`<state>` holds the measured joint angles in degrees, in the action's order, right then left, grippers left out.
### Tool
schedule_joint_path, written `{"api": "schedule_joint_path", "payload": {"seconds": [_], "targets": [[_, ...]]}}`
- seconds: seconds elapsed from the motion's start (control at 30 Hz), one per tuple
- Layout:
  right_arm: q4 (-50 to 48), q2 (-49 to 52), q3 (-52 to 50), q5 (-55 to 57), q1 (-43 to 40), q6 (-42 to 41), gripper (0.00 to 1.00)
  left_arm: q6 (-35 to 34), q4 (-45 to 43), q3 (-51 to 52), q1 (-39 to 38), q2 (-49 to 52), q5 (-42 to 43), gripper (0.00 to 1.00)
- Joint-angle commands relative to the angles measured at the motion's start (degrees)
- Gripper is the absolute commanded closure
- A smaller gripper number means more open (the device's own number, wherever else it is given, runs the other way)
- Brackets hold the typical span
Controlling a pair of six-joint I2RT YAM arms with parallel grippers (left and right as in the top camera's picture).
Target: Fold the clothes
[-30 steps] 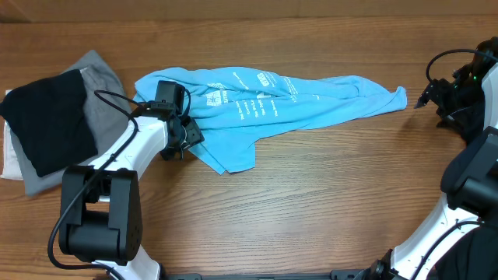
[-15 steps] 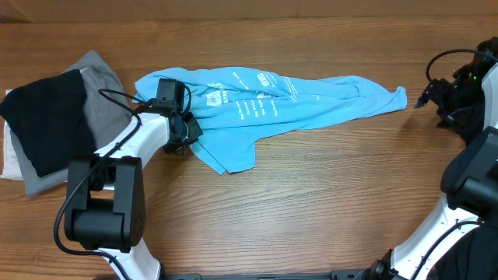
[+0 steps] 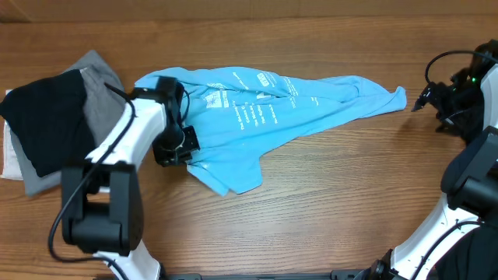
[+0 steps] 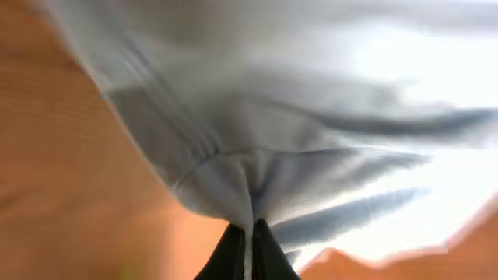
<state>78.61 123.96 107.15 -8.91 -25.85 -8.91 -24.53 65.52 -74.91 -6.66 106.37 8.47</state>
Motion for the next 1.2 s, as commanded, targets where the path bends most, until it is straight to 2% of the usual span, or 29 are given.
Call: {"api": "schedule_joint_path", "payload": {"seconds": [0.0, 0.27, 0.4, 0.43, 0.63, 0.77, 0.9, 1.17], "targets": [[-0.6, -1.6, -3.8, -4.4, 0.4, 1.6, 0.18, 6.8, 7.0, -4.9, 2.3, -6.5, 2.4, 0.96], [-2.6, -1.6, -7.6, -12.4, 3.5, 4.5, 0.19, 11.3, 13.4, -5.2, 10.6, -12.3, 14.1, 0.96], [-5.0, -1.6, -7.6, -15.2, 5.8, 4.0, 0.29, 14.3, 13.8, -5.2, 12.9, -12.4, 18.3, 0.96], [-6.0, -1.5, -7.6, -15.1, 6.5, 3.1, 0.34, 14.7, 13.7, -5.2, 13.1, -12.4, 18.7, 0.96], [-13.1, -1.5, -7.8, -7.6, 10.4, -6.6, 0.37, 14.7, 13.1, -5.2, 13.1, -12.4, 18.8, 0.96], [-18.1, -1.5, -7.9, -6.4, 12.3, -8.4, 0.40, 14.7, 13.0, -5.2, 13.1, -12.4, 18.8, 0.96], [-19.4, -1.2, -8.1, 2.9, 13.8, -14.5, 0.41, 14.7, 13.1, -5.2, 13.1, -12.4, 18.8, 0.96], [-20.1, -0.2, -8.6, 6.6, 13.9, -16.7, 0.41, 14.7, 12.4, -5.2, 13.1, -12.4, 18.8, 0.96]]}}
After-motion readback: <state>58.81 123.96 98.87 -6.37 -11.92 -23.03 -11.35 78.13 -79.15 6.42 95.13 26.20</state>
